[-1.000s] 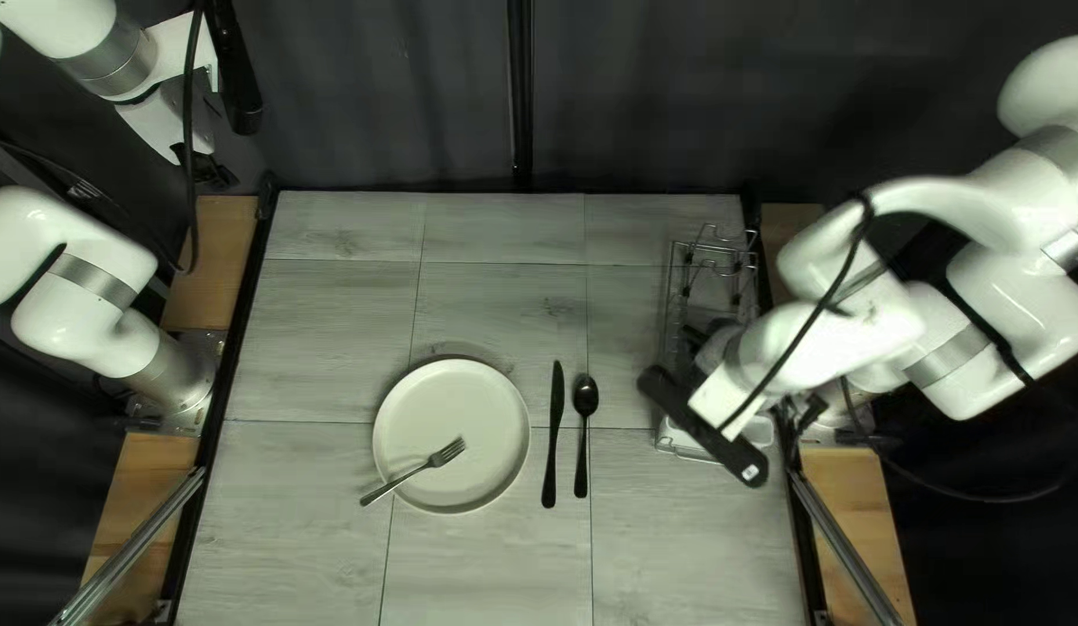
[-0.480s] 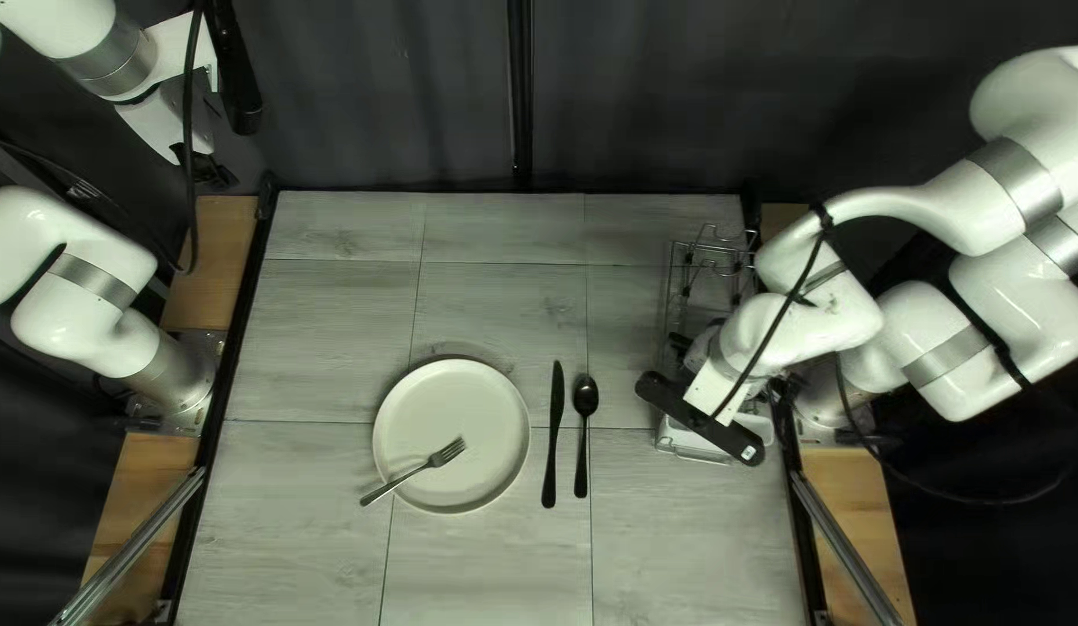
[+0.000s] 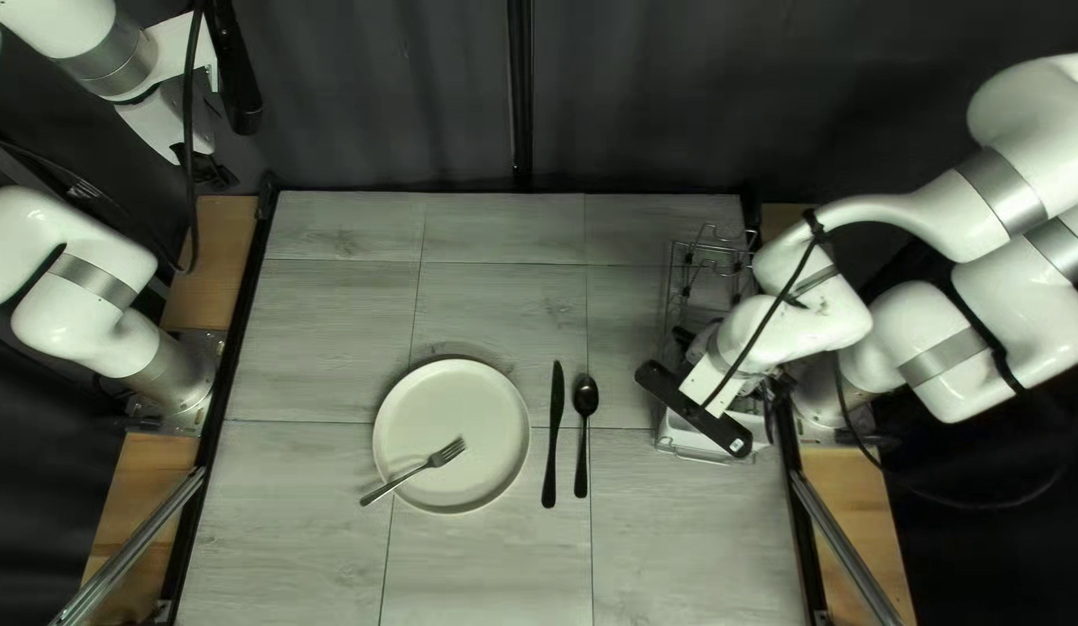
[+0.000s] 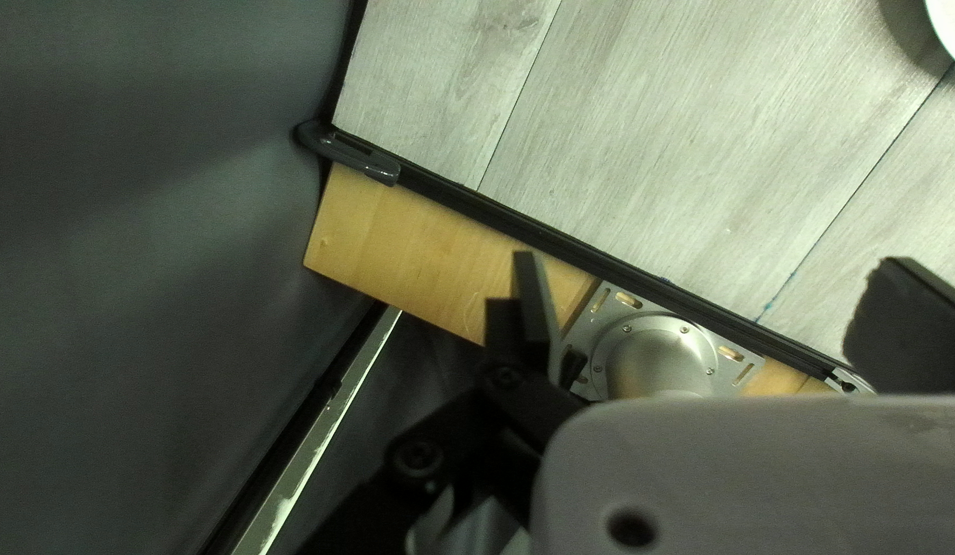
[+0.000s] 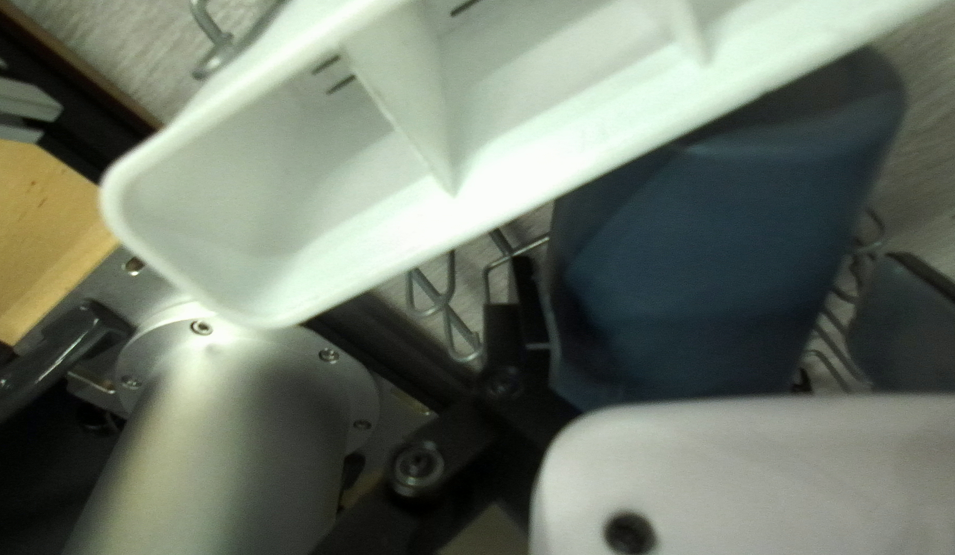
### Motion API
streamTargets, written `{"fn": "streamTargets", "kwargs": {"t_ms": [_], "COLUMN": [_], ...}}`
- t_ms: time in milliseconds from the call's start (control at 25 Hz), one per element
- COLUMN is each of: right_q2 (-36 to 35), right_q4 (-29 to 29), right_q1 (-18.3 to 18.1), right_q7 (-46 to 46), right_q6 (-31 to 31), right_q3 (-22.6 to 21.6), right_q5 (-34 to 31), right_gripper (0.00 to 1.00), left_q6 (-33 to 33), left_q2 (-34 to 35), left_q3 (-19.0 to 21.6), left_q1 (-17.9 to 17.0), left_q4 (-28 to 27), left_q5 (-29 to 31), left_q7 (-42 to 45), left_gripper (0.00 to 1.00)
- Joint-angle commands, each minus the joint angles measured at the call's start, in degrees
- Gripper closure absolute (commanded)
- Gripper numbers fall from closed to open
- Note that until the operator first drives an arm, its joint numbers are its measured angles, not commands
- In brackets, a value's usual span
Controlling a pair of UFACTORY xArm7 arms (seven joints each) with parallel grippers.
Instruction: Pick up and place plate onto table. Place down one fork to the left of the plate. Place spoon and knife to the right of the plate. Place cup above the knife and spoon
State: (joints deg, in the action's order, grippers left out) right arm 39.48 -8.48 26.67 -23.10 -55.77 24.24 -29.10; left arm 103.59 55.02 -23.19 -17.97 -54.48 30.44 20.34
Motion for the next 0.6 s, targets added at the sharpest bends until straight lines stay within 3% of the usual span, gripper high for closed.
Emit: {"fn": "streamTargets", "kwargs": {"t_ms": [40,160,280,400,600], "right_q2": [2.59,4.67,3.2,-3.04,-17.37], "right_q4": [-2.61,-6.19,-13.37,-22.71,-33.91], "right_q1": [1.03,1.11,1.43,1.75,3.57], "right_q7": [1.09,1.28,0.96,-0.02,-1.37], "right_q6": [-5.54,-11.55,-18.02,-21.36,-18.8], "right_q3": [-2.37,-4.52,-6.8,-7.45,-6.87], "right_q5": [2.31,3.44,4.17,3.5,2.78], "right_gripper": [1.0,1.0,1.0,1.0,1.0], "left_q6": [0.0,0.0,0.0,0.0,0.0], "left_q2": [0.0,0.0,0.0,0.0,0.0], "left_q3": [0.0,0.0,0.0,0.0,0.0], "left_q1": [0.0,0.0,0.0,0.0,0.0], "left_q4": [0.0,0.0,0.0,0.0,0.0], "left_q5": [0.0,0.0,0.0,0.0,0.0], "left_q7": [0.0,0.0,0.0,0.0,0.0], "left_gripper": [0.0,0.0,0.0,0.0,0.0]}}
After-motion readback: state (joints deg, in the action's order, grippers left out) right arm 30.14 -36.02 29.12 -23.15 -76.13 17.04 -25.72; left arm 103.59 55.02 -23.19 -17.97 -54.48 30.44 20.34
